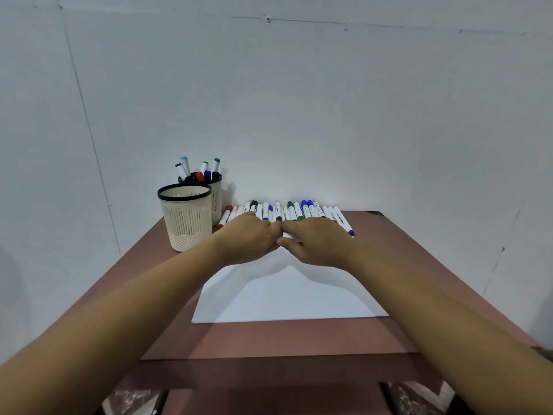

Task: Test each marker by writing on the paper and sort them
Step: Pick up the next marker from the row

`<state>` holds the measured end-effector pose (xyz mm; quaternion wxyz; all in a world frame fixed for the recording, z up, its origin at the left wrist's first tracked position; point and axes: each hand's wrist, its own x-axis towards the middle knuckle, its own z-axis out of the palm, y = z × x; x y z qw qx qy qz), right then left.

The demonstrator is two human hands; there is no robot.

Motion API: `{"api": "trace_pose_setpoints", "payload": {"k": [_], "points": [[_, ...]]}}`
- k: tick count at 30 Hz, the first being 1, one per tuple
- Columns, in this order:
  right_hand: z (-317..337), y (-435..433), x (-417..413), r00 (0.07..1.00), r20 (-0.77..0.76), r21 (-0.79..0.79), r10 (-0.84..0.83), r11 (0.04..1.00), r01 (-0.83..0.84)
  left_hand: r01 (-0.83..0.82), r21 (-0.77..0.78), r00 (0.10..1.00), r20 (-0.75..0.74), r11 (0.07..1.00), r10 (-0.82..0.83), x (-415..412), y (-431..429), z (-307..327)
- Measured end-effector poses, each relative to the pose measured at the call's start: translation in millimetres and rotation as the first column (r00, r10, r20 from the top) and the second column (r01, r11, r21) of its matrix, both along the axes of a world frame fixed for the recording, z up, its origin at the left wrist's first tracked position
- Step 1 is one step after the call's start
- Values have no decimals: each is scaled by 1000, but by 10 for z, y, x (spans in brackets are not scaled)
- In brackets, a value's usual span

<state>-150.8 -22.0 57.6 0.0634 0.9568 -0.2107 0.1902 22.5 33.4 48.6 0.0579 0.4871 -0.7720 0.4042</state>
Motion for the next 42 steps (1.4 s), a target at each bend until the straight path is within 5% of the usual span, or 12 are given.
{"api": "trace_pose_setpoints", "payload": {"k": [12,15,18,22,27,33,37,42], "points": [[3,17,64,999,27,-81,21,997,-18,-37,13,999,-12,999,37,75,89,34],[20,-12,75,999,17,-66,36,997,-35,-57,134,996,-56,989,65,43,93,83],[10,-21,70,995,23,-79,98,992,-96,-268,362,940,-107,893,325,-18,92,165],[-23,-12,65,992,59,-160,108,982,-98,-335,295,927,-68,895,370,-101,119,215],[-94,33,60,981,92,-222,171,964,-147,-337,434,920,-39,835,391,-166,128,201],[-99,6,95,974,145,-223,176,965,-141,-311,385,927,-78,869,367,-161,147,135],[-41,14,97,997,25,-112,76,991,-72,-363,328,915,-51,872,400,-169,144,133],[21,45,110,1000,-12,-16,22,1000,-22,-243,129,966,-57,961,252,-104,163,138]]}}
